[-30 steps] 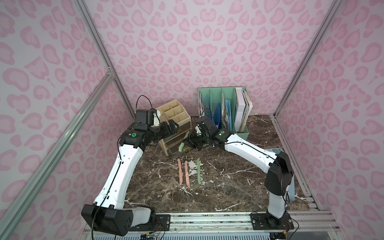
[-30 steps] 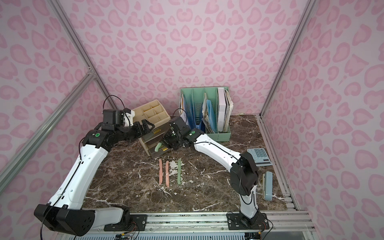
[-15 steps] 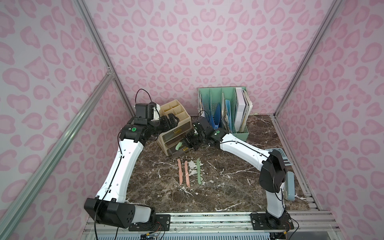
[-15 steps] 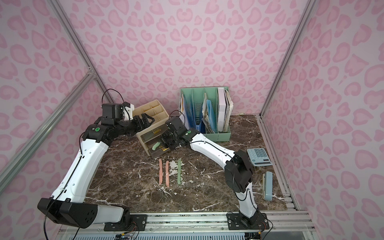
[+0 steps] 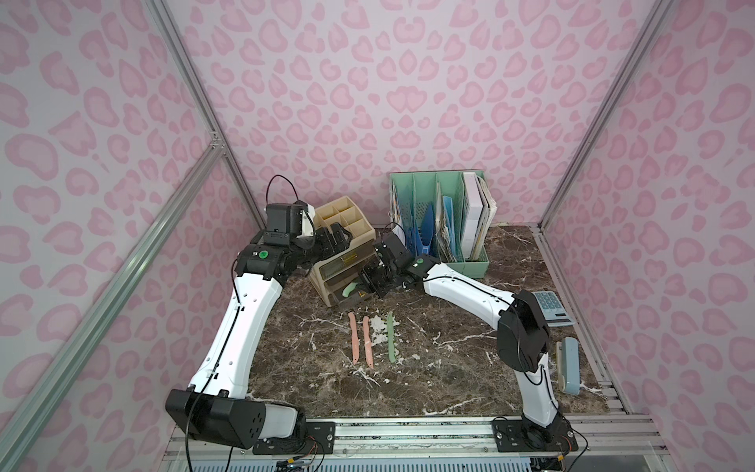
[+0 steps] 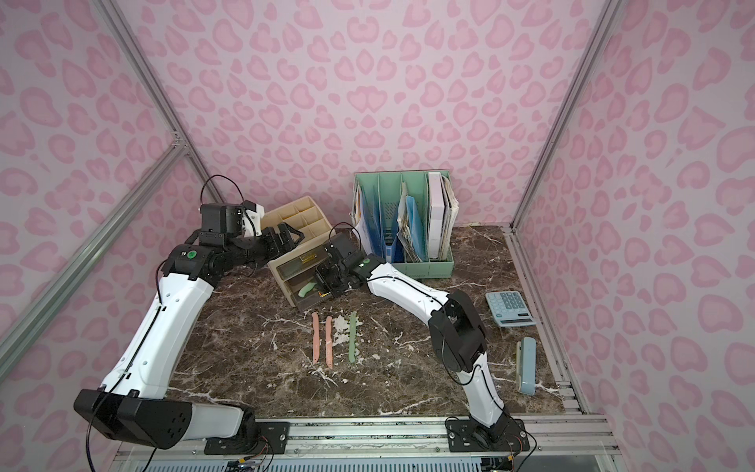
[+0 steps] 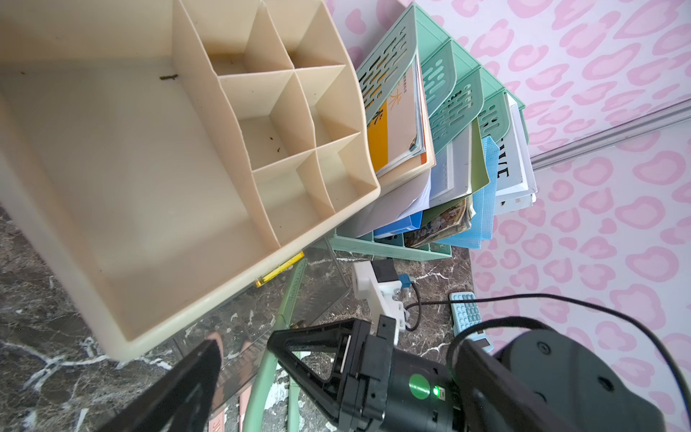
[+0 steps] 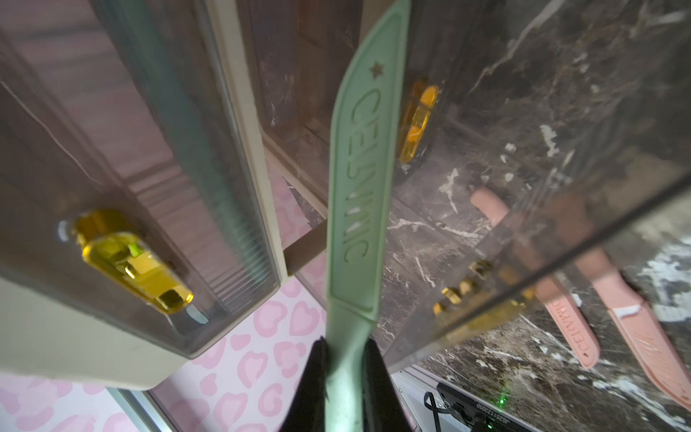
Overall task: Place the fruit knives into the drawer by color
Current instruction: Place the fruit knife in the drawer, then pick up the fruit knife from the center of the board.
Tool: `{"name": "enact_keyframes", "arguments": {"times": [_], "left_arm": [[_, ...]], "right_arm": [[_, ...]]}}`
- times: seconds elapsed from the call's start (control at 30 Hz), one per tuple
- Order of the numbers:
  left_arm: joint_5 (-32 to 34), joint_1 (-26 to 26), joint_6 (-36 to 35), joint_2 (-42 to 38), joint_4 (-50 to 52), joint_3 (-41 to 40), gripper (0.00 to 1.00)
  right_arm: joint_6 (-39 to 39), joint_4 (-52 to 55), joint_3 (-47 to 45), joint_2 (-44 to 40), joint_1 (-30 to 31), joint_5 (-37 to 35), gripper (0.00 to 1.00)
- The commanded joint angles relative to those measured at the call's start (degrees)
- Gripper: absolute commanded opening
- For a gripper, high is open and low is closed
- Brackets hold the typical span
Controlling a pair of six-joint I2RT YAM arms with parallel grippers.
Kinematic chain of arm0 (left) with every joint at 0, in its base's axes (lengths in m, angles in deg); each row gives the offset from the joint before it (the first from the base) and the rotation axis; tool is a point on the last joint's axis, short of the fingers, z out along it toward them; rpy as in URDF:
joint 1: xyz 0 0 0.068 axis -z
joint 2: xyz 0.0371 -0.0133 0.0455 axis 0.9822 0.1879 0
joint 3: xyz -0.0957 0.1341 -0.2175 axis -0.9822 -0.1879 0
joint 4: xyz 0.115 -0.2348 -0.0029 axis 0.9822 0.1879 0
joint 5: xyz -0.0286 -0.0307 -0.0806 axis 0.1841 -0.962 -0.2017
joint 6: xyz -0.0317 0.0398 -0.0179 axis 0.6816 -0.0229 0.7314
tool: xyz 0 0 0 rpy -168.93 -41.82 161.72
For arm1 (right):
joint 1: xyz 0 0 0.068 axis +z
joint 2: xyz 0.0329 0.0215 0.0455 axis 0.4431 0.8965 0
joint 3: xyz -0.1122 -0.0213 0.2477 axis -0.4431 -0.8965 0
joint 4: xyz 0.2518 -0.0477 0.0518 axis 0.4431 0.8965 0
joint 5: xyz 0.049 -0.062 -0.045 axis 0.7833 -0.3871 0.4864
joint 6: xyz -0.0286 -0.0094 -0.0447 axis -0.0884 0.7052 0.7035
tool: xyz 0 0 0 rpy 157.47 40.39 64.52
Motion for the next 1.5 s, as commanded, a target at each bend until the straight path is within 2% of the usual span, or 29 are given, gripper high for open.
{"name": "enact_keyframes", "arguments": {"times": [0.0,0.13,0.37,0.57,0.67,0.8,1.13,1.27,1.47], "left_arm": [[0.2,0.0,-1.3,-0.2,-0.7,-0.1,0.99],[0.0,0.0,-1.1,-0.2,-0.8,-0.4,0.99],[-0.3,0.0,-0.8,-0.6,-1.0,-1.2,0.99],[-0.4,0.0,-0.7,-1.1,-1.0,-1.9,0.99],[-0.8,0.0,-0.2,-1.6,-1.3,-2.8,0.99],[-1.1,0.3,0.0,-2.2,-1.6,-4.4,0.99],[-1.2,2.6,-0.8,-4.3,-1.1,-8.9,0.99],[-2.1,3.6,-1.0,-5.2,-0.8,-10.7,0.99],[-2.8,4.7,-0.8,-7.9,-0.8,-15.6,0.99]], "right_arm": [[-0.1,-1.6,0.6,0.5,-0.2,1.3,0.24],[0.4,-2.0,0.7,0.6,-0.3,1.4,0.37],[2.2,-4.6,0.1,0.1,-0.7,2.2,0.41],[5.8,-5.2,-1.6,-2.9,-1.0,4.1,0.51],[7.6,-5.9,-4.2,-5.3,-1.3,6.1,0.61],[12.4,-5.1,-6.8,-8.6,-1.6,7.5,0.75],[24.9,-1.9,-15.4,-16.4,-2.2,7.2,0.94],[30.2,1.2,-17.3,-18.4,-2.2,5.6,0.99],[38.2,7.0,-18.2,-19.3,-1.7,1.6,0.99]]}}
